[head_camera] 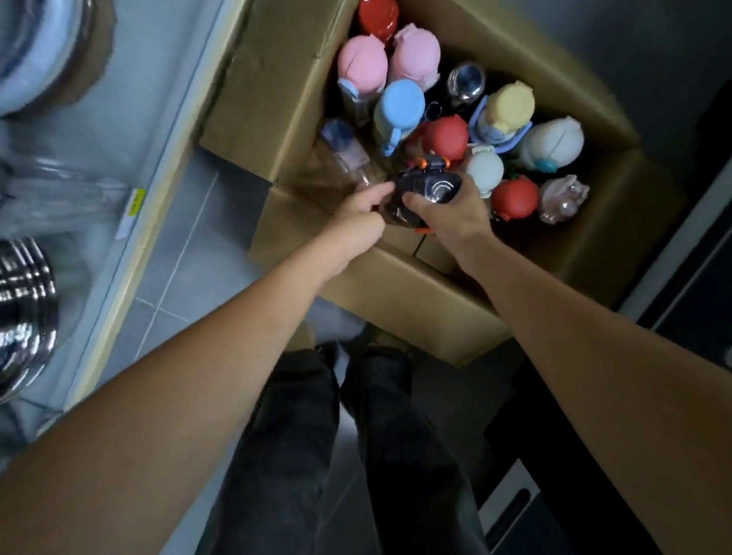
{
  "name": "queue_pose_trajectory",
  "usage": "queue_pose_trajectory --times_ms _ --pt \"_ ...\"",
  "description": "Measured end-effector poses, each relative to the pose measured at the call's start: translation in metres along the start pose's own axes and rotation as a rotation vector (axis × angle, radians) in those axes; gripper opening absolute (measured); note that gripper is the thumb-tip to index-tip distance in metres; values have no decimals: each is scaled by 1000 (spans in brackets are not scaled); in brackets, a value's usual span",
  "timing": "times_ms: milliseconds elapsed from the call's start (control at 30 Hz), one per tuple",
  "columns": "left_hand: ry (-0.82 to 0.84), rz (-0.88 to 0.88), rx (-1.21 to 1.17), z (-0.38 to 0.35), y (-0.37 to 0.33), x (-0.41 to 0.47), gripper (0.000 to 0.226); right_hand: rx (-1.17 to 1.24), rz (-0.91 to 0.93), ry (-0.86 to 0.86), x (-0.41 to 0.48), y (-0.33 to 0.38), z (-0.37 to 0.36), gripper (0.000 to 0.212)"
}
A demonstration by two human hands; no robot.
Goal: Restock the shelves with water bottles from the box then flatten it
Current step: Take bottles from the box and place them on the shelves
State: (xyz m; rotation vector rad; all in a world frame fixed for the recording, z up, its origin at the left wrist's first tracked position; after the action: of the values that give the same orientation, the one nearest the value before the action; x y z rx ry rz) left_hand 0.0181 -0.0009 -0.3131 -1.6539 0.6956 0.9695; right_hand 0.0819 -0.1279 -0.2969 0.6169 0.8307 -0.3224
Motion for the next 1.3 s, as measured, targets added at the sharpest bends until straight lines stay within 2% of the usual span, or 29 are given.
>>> queue_pose_trajectory --times_ms 167,367,467,567,600,700,767,833,967,1100,1133,1200,1300 --pt "1 -93 42 19 -51 -70 57 12 49 19 -70 44 27 57" --pt "147 -208 302 35 -131 -190 74 -38 176 84 -179 135 68 38" --pt "185 -232 346 45 -165 -245 87 -117 219 37 -228 177 92 54" --pt "99 -315 496 59 -196 -300 88 -151 306 42 -284 219 113 62" --pt "57 -378 554 62 -208 -318 90 -154 345 56 -299 234 119 57" --pt "-14 -609 635 65 -243 -387 104 -149 436 84 -359 271 138 25" --pt "-51 -691 641 67 -263 -419 110 -119 467 82 -381 289 150 18" --pt "-112 -784 665 68 -276 -468 107 -159 560 82 -425 307 161 16" --pt "-288 -864 638 82 -285 -534 103 -245 741 91 -501 334 175 27" --pt "-345 -935 440 86 -276 -613 100 -221 904 183 -577 335 178 15" --pt "-354 -966 382 86 -271 -636 93 -206 943 211 -597 335 176 19" --pt "-417 -1024 311 91 -257 -696 66 -191 1033 241 -653 340 172 27" --pt "-391 -1025 219 92 -238 -759 38 -146 1119 349 -716 354 160 24"
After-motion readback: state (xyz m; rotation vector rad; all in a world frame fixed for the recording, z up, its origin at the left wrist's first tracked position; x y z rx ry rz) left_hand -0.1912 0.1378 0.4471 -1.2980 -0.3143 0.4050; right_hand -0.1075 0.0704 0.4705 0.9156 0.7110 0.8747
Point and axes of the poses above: each hand's wrist, its own x-axis towards the middle knuckle, its own z-axis out of the back of the hand, y = z × x, the point moved 8 cm from there along x, towards the middle knuckle, and after that the axes turned 14 degrees about -x, right-handed, at the moved point
